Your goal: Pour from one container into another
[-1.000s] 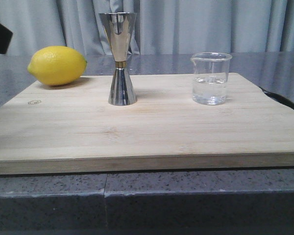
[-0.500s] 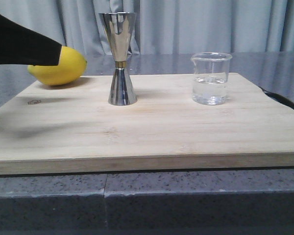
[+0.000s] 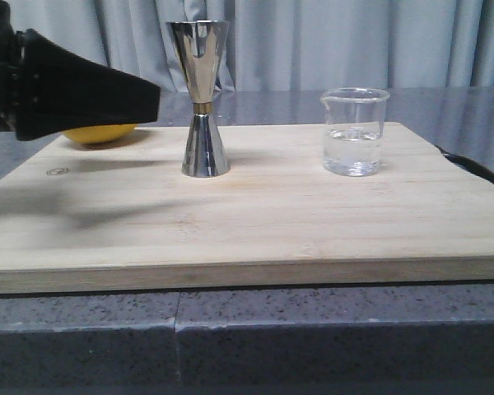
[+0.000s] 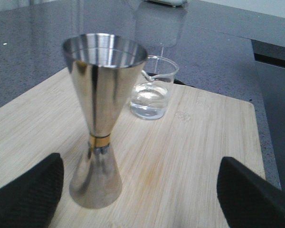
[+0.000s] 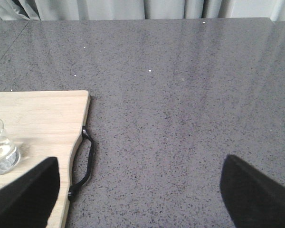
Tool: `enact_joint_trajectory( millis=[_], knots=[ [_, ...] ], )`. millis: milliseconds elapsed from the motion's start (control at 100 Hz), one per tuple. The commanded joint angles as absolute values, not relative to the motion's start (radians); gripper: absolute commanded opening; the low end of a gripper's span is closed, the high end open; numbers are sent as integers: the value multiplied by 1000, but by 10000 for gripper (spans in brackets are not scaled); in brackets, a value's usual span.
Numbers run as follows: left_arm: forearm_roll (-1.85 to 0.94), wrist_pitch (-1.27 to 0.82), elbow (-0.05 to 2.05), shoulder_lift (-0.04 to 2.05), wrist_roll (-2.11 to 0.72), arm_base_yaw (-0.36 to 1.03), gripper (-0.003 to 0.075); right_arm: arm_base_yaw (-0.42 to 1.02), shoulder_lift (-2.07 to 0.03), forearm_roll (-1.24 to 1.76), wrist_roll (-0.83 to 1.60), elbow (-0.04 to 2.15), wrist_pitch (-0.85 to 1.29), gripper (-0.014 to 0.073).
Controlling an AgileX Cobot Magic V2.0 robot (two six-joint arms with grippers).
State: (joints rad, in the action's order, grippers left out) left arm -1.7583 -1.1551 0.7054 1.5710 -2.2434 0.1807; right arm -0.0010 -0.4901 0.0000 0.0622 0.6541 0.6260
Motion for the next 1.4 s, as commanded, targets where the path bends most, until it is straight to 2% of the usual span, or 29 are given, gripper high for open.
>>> enact_joint_trajectory(
  millis=[0,450,810,880,1050,1120,1200,1390],
  knots=[
    [-1850,-1250,754,1568,-2261,217,608,-3,-504,-6,66,690,551,600],
    [-1850,-1248,941,1729,-2200,262,608,-3,-504,-6,66,690,551,600],
    [-1850,-1207,982,1766,-2194,313,606,-3,-504,-6,66,690,551,600],
    [-1850,-1207,982,1766,-2194,313,568,-3,-504,-6,66,690,551,600],
    [-1850,-1237,982,1766,-2194,313,366,-3,-504,-6,66,690,551,600],
    [-1850,-1253,982,1766,-2194,313,308,-3,-504,-6,66,690,551,600],
    [-1850,-1268,982,1766,-2194,313,279,-3,-504,-6,66,690,551,600],
    [-1850,-1268,1005,1766,-2194,313,274,-3,-504,-6,66,690,551,600]
  ],
)
